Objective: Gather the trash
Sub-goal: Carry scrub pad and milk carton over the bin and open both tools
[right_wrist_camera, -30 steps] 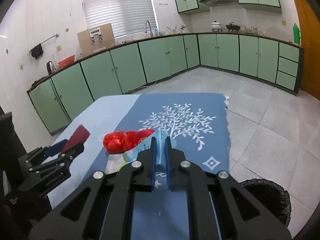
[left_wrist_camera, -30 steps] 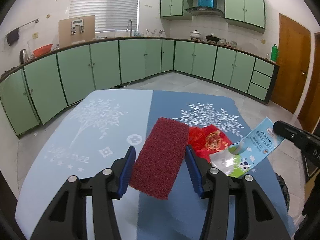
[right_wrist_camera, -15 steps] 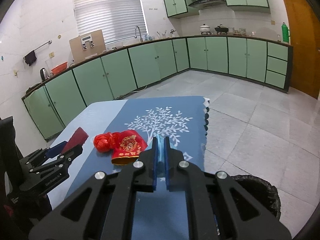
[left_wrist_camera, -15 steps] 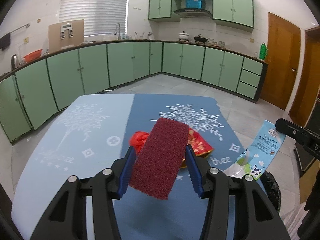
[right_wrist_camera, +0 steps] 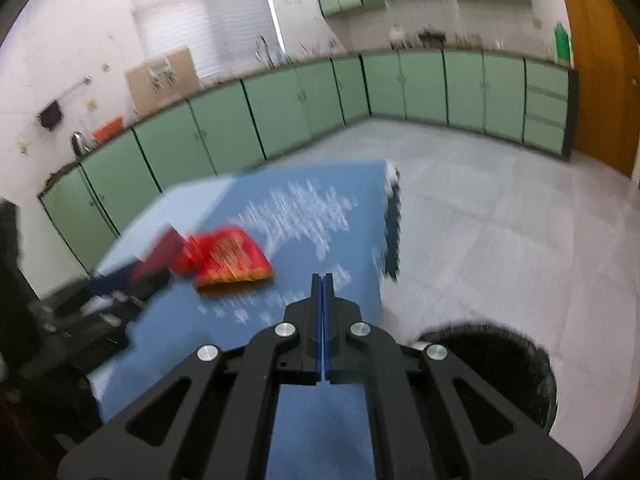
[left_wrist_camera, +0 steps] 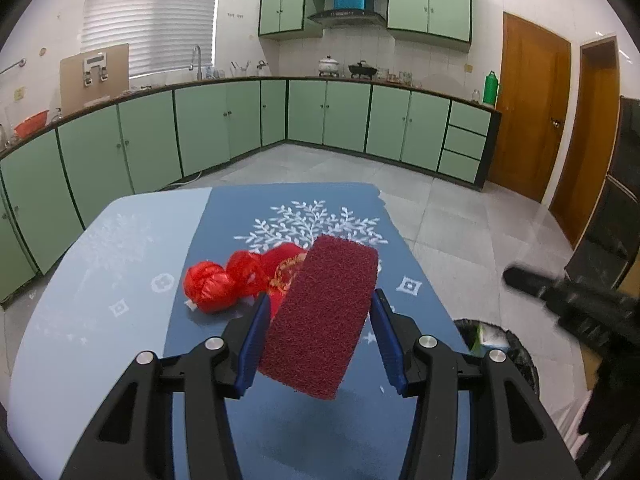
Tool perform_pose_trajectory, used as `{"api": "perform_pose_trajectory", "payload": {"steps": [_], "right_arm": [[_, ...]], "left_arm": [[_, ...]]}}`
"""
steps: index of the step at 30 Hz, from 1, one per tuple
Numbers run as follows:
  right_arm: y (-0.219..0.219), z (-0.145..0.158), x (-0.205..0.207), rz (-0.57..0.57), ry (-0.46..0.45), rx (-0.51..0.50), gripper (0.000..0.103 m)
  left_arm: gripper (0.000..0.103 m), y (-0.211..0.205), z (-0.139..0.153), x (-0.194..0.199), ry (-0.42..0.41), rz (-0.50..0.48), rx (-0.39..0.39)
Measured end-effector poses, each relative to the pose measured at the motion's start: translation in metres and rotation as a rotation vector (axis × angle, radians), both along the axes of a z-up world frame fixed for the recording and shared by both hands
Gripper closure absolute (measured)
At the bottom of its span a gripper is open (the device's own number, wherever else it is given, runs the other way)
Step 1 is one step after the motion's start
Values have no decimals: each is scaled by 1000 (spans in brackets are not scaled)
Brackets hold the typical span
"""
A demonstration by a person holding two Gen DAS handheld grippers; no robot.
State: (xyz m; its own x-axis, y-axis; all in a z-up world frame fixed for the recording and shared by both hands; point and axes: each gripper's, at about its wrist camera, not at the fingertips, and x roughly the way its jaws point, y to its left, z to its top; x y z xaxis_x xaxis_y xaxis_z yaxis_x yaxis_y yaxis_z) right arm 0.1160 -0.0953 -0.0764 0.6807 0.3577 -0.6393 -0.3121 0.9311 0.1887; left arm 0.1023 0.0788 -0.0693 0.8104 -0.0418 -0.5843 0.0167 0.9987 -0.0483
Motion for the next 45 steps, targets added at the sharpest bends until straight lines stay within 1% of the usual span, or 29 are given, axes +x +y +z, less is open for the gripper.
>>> {"api": "perform_pose_trajectory", "payload": {"steps": [2, 3, 5, 9, 17, 22, 28, 33, 38, 41, 42, 43, 45], "right_arm": [[-3, -13, 0, -11, 38, 4, 103], [-3, -18, -1, -12, 52, 6, 101], [-2, -19, -4, -14, 52, 2, 100], [-2, -5, -7, -22, 9, -10, 100], [-29, 20, -18, -77, -50, 5, 100], [-51, 33, -27, -128, -83, 1, 100], [-94, 43, -37, -221, -107, -12, 100], [-133, 40, -48, -307, -107, -19, 100], [-162, 35, -56, -371, -105, -16, 100], [-178, 33, -61, -406, -107, -15, 100], [-180, 32, -62, -414, -108, -16, 100], [-183, 32, -63, -422, -110, -19, 100], [-188, 31, -65, -435, -114, -22, 100]], "left_arm": [[53, 1, -2, 0, 6, 1, 8], [53, 1, -2, 1, 9, 2, 9], [53, 3, -4, 1, 15, 4, 4], [53, 1, -3, 1, 12, -5, -1], [53, -19, 3, 3, -5, -60, -16], [53, -51, 8, 8, -19, -143, -34], [53, -99, 11, 14, -27, -257, -48], [53, -138, 9, 17, -24, -337, -60], [52, -173, 3, 20, -6, -417, -70], [51, -188, -2, 23, 16, -456, -75], [47, -192, -4, 25, 23, -469, -78], [38, -195, -5, 26, 29, -477, -79], [31, -198, -7, 27, 31, -484, -85]]}}
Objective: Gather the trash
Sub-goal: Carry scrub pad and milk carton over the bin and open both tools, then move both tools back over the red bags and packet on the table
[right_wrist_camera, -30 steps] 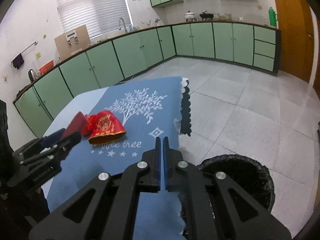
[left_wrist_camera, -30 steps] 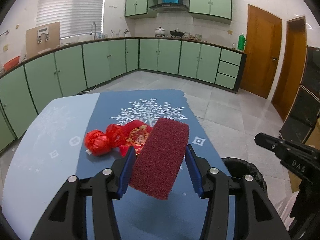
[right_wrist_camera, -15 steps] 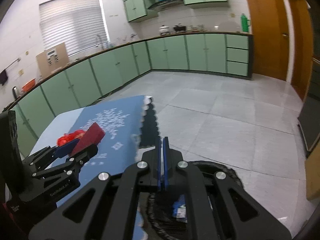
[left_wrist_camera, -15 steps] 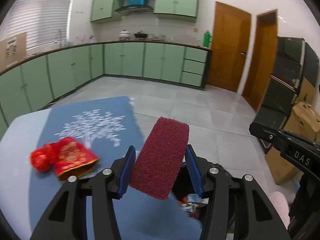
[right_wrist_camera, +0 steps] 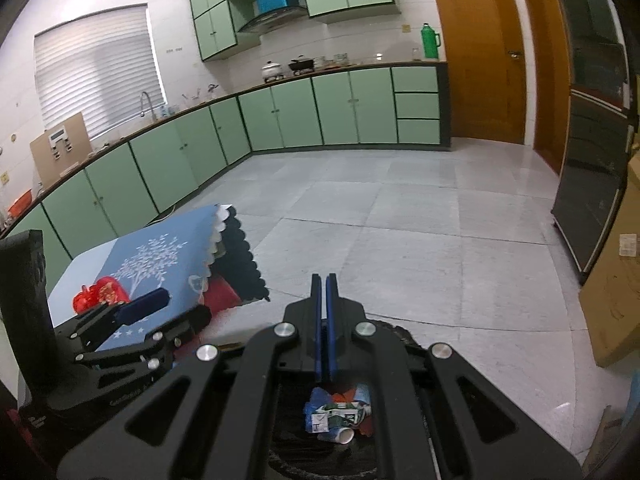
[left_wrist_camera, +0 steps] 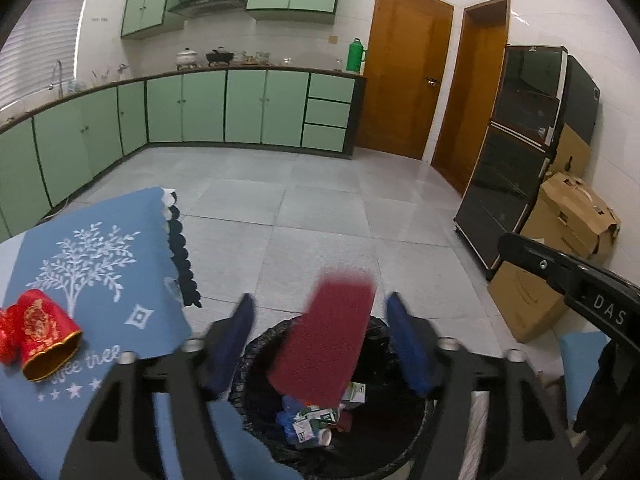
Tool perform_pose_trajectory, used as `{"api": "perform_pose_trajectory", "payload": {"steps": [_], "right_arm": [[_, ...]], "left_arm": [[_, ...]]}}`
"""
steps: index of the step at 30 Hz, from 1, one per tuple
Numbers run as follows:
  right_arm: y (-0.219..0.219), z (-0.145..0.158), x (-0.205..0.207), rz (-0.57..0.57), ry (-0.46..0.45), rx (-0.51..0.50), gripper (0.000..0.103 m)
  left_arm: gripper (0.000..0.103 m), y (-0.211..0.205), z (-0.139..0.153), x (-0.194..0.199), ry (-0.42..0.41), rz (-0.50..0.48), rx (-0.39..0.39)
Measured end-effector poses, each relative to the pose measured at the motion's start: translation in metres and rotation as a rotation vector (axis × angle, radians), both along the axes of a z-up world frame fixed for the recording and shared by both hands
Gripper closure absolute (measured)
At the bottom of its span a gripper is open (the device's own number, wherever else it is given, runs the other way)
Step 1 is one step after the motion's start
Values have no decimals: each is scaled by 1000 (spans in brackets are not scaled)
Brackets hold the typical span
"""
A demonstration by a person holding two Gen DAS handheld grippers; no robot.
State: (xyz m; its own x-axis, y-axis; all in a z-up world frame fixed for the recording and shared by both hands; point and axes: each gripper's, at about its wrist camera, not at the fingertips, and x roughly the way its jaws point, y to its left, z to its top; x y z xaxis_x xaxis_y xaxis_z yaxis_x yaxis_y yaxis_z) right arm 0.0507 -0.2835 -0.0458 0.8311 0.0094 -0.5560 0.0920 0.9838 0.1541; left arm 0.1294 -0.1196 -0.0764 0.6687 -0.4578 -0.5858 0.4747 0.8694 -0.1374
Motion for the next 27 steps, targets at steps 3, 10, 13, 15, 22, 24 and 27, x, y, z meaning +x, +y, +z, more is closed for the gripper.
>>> {"api": "perform_pose_trajectory", "payload": {"steps": [3, 10, 13, 15, 22, 24, 27], "right_arm": [[-5, -3, -1, -11, -1, 2, 99], [9, -2, -2, -38, -32, -12, 36], [21, -1, 2, -26, -43, -23, 15], [31, -2, 4, -6, -48, -29, 14], [76, -7, 24, 88, -35, -12, 12], [94, -8, 31, 132, -30, -6, 12], [125, -9, 44, 193, -26, -7, 11]], "left_arm": [[26, 1, -1, 1, 1, 3, -5], [19, 37, 5, 8, -8, 101, -13], [15, 62, 9, 12, -15, 166, -25], [14, 78, 12, 12, -22, 205, -24], [12, 144, 18, 4, -65, 350, 23], [11, 164, 18, 3, -65, 388, 34], [11, 199, 15, -3, -67, 463, 58]]}}
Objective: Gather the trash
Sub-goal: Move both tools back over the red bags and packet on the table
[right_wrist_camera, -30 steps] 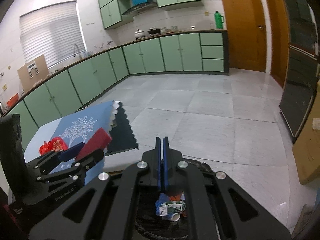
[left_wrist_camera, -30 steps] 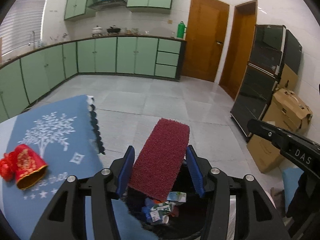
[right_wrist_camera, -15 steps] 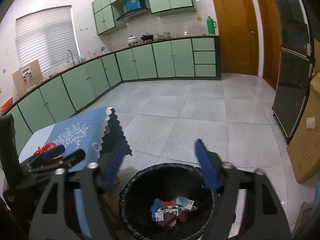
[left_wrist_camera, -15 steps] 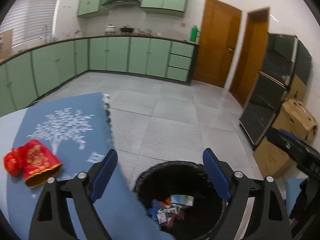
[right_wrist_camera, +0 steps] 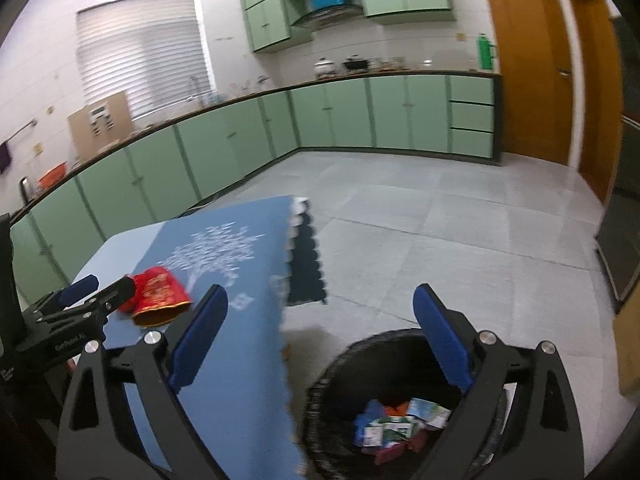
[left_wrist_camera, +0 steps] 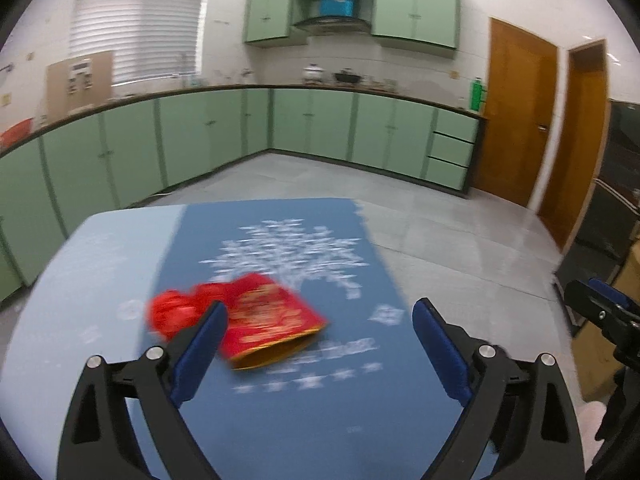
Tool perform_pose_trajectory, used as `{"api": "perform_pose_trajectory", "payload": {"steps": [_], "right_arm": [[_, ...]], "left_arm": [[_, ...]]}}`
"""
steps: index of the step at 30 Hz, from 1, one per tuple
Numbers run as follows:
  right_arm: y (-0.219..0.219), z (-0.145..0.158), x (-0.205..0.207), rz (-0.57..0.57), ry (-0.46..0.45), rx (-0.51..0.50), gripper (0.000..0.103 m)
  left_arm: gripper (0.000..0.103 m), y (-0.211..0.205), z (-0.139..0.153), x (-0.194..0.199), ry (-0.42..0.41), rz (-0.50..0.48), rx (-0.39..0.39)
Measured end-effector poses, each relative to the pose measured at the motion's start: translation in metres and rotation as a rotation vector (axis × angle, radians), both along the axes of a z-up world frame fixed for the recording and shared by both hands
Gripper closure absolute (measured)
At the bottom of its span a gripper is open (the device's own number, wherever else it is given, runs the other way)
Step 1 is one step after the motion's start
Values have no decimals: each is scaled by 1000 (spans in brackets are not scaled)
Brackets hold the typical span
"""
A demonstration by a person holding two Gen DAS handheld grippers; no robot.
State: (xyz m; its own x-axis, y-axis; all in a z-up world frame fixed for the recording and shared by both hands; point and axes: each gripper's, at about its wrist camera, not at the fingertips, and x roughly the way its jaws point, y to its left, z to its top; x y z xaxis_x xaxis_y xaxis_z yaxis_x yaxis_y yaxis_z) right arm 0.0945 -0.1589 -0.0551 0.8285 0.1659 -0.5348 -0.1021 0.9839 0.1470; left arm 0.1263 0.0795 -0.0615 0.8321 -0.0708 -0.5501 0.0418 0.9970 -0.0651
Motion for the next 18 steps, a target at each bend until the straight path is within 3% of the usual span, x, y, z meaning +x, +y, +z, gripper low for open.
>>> {"api": "perform_pose_trajectory", "payload": {"steps": [9, 18], "right_arm": [[81, -12, 30, 131, 27, -4, 10], [136, -29, 52, 206, 54, -41, 10]], "left_arm": [[11, 77, -11, -11, 21, 166, 39], [11, 114, -23, -9, 48, 237, 50]]}}
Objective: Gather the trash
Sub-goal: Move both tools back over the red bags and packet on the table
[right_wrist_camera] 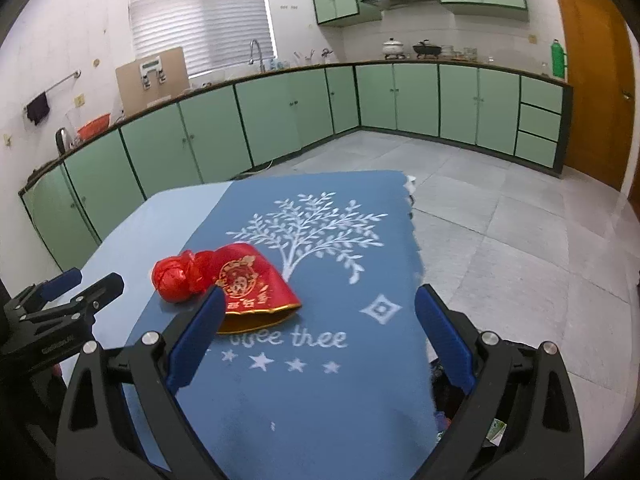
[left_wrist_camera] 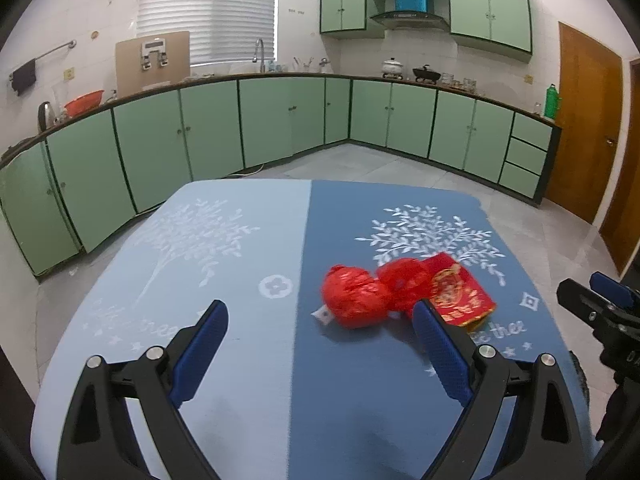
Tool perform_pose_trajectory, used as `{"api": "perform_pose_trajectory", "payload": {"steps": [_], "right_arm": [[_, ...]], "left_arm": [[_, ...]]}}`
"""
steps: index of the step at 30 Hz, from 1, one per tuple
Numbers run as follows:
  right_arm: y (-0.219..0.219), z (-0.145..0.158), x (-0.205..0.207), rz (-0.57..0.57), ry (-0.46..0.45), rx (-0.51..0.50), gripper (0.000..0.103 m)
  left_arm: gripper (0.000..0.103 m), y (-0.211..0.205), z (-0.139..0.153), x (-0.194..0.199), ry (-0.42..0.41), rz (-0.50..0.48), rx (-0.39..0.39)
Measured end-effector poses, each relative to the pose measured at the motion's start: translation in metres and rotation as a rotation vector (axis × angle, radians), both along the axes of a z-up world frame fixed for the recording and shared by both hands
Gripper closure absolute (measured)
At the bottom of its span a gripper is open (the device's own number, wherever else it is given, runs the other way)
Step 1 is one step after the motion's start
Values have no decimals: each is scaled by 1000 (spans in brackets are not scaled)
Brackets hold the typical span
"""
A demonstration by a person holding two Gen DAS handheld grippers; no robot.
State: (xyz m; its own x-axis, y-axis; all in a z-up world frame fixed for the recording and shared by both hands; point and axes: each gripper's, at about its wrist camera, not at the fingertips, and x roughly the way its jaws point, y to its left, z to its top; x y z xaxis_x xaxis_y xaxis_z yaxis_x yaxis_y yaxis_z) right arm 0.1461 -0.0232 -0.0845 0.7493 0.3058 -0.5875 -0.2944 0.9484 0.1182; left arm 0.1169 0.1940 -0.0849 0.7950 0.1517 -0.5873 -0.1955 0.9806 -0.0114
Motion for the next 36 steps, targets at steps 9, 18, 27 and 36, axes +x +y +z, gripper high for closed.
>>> {"api": "perform_pose_trajectory", "payload": {"steps": [9, 18, 27, 36], "right_arm": [[44, -20, 10, 92, 50, -44, 8], [67, -36, 22, 142, 125, -76, 8], [83, -52, 36, 164, 204, -132, 7], [88, -57, 52, 172, 228, -135, 8]], "left_arm": [[11, 21, -13, 6, 32, 50, 0], [11, 35, -19, 11, 49, 69, 2], [11, 44, -27, 17, 72, 84, -22], [11, 47, -31, 21, 79, 85, -38]]}}
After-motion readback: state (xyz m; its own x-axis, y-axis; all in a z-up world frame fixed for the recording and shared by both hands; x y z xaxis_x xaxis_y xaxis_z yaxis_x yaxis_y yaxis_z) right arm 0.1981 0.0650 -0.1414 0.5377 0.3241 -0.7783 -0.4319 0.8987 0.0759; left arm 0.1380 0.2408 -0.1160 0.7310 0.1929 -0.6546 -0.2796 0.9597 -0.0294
